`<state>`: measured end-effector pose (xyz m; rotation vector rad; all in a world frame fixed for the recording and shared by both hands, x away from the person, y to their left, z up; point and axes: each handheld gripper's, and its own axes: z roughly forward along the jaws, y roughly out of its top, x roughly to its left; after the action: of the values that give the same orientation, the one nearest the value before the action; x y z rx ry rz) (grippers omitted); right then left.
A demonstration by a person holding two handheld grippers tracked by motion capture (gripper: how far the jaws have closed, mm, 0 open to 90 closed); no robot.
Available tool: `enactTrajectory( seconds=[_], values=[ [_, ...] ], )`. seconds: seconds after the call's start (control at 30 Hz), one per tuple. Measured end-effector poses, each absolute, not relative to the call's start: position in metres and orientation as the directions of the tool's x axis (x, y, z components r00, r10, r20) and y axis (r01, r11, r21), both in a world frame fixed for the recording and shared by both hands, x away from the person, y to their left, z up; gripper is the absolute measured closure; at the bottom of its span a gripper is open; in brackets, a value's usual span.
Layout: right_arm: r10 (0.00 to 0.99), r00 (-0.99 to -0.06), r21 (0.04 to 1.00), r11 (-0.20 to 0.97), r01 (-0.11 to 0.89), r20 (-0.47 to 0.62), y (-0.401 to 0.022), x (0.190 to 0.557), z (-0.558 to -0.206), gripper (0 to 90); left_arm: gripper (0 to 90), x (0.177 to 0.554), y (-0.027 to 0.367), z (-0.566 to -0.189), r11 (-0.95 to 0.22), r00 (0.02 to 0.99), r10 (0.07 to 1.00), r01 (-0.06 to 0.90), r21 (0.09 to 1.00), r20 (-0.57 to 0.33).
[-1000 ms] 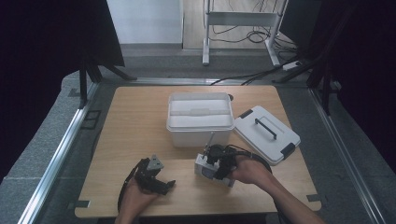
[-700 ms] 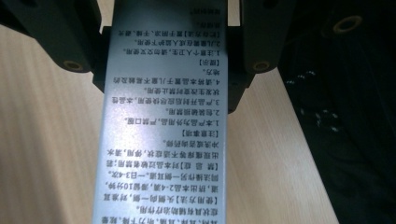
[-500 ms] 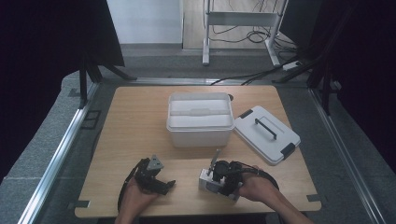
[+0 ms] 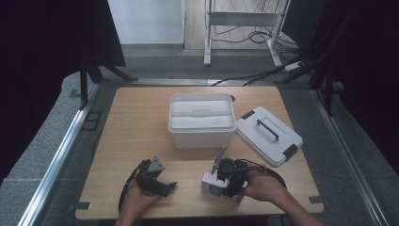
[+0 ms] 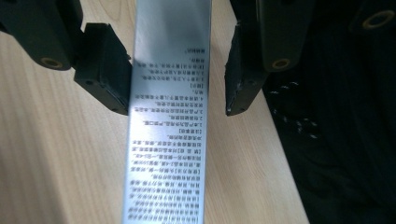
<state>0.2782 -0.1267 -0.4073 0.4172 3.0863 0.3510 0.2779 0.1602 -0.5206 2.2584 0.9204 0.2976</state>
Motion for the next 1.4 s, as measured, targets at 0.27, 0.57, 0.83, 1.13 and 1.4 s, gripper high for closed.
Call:
enactTrajectory(
  seconds=[0.27, 0.57, 0.83, 1.13, 1.4],
  values=[
    [0.295, -0.956, 0.298, 0.912, 0.284, 0.008, -0.138, 0.290, -0.376, 41.6, 0.0, 0.278, 0.160, -0.521, -0.525, 0.725, 0.688, 0.535, 0.662, -0.040],
    [0.424, -0.905, 0.415, 0.821, 0.393, 0.017, -0.172, 0.321, -0.393, 34.9, 0.0, 0.278, 0.160, -0.521, -0.520, 0.721, 0.691, 0.538, 0.663, -0.043],
    [0.530, -0.848, 0.589, 0.677, 0.441, 0.027, -0.201, 0.341, -0.432, 21.4, 1.2, 0.291, 0.167, -0.508, -0.494, 0.727, 0.681, 0.549, 0.674, -0.092],
    [0.611, -0.791, 0.676, 0.567, 0.470, 0.036, -0.203, 0.374, -0.456, 0.0, 1.3, 0.336, 0.165, -0.466, -0.522, 0.773, 0.630, 0.493, 0.696, -0.075],
    [0.614, -0.787, 0.732, 0.511, 0.450, 0.055, -0.195, 0.401, -0.455, 0.0, 1.6, 0.382, 0.153, -0.442, -0.541, 0.783, 0.620, 0.479, 0.691, -0.057]
  ],
)
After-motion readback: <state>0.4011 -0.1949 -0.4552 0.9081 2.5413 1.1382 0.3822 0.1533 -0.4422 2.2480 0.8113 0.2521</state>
